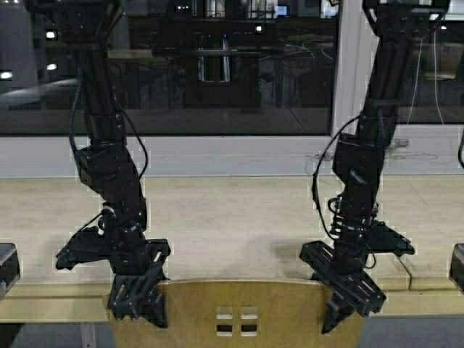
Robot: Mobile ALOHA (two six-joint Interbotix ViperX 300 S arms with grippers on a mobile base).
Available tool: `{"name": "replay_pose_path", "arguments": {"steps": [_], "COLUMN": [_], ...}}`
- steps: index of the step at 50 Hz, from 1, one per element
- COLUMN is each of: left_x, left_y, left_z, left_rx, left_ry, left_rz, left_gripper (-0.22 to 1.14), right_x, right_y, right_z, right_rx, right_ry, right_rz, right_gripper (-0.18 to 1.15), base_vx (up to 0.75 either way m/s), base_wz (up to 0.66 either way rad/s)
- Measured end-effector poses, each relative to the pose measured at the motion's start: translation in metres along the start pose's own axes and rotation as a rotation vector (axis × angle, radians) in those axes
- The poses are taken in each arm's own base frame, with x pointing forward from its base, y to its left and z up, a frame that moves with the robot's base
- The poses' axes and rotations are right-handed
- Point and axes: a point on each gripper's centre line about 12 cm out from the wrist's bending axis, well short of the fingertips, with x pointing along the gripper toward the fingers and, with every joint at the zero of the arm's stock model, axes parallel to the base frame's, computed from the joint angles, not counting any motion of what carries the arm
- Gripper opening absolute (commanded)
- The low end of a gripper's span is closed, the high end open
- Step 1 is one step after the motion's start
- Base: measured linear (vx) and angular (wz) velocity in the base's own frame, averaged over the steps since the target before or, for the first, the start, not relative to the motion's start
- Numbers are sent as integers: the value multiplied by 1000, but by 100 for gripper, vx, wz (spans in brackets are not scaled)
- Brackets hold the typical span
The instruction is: Push the chairs under the table
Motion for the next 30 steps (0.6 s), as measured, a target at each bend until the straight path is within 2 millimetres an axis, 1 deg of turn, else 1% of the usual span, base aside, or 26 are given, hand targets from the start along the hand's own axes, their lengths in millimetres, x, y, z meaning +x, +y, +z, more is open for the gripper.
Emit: {"name": "replay_pose_path", "arguments": {"steps": [5, 8, 10, 13, 17, 21, 25, 30], "left_x": [0, -1, -5, -13, -22, -31, -41, -57], "left_y": [1, -1, -1, -5, -9, -7, -3, 1], "left_z": [0, -2, -2, 0, 3, 1, 0, -1], "left_rx": [6, 41, 64, 74, 68, 70, 70, 69], "left_ry": [5, 8, 9, 10, 8, 18, 33, 50], "left_rz": [6, 0, -2, -18, -32, -33, -28, -28], "left_gripper": [57, 70, 76, 82, 83, 83, 83, 83], "right_x": [0, 0, -1, -1, -3, -7, -16, -35], "right_y": [0, -1, 0, -2, -5, -7, -6, -6], "right_z": [-1, -2, -4, -5, -7, -8, -10, -12], "right_rx": [-5, -35, -89, -113, -111, -110, -103, -94], "right_ry": [8, 14, 16, 23, 35, 38, 41, 42], "right_rz": [-5, -12, -13, -23, -34, -35, -31, -16], "right_gripper": [69, 84, 91, 93, 93, 93, 93, 93], "base_vx": [0, -1, -1, 0, 0, 0, 0, 1], "base_wz": [0, 0, -1, 0, 0, 0, 0, 1]}}
